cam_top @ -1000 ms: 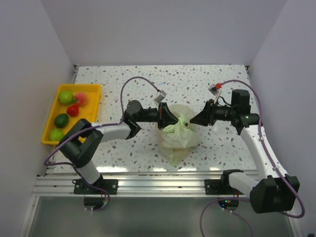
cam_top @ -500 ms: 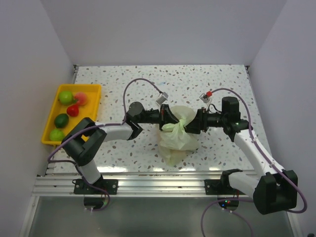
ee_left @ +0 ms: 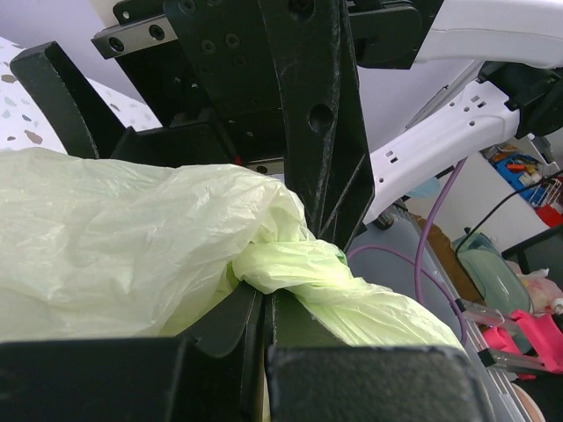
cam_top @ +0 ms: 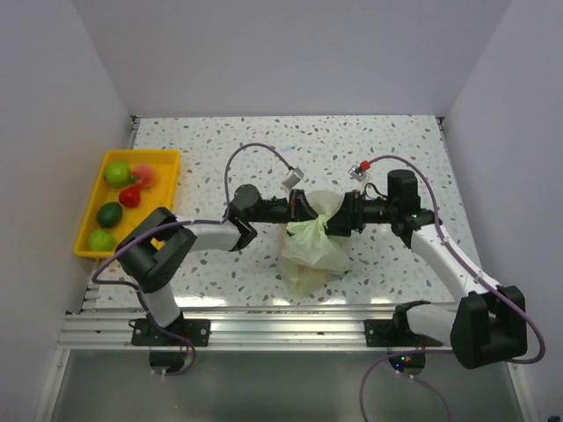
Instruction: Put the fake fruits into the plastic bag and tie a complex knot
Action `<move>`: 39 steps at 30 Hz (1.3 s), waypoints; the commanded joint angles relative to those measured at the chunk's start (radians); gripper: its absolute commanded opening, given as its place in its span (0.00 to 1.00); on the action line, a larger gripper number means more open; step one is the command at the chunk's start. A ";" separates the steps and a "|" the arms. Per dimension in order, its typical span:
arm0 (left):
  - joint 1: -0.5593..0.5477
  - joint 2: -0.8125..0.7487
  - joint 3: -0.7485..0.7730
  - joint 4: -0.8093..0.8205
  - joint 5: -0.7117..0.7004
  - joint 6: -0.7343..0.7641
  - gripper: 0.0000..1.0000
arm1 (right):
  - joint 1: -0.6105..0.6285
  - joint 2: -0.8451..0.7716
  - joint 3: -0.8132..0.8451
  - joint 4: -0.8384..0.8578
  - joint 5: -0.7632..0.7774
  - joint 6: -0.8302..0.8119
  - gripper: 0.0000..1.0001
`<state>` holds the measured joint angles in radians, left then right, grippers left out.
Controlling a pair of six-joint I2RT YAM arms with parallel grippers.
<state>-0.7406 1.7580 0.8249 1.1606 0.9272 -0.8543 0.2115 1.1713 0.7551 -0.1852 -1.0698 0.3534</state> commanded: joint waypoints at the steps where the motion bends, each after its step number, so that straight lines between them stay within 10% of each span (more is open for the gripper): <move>1: -0.045 0.000 -0.006 0.083 0.041 -0.020 0.00 | 0.003 0.007 0.056 0.118 0.024 0.039 0.84; 19: -0.086 0.086 0.097 0.122 -0.042 -0.062 0.00 | 0.048 0.008 0.021 0.279 0.005 0.191 0.84; 39: 0.035 -0.026 0.095 -0.053 0.047 0.074 0.00 | -0.136 -0.029 0.317 -0.697 -0.056 -0.537 0.77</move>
<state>-0.7082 1.7657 0.8871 1.1152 0.9508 -0.8177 0.0746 1.1419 1.0233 -0.6838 -1.0756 -0.0311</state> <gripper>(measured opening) 0.023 0.790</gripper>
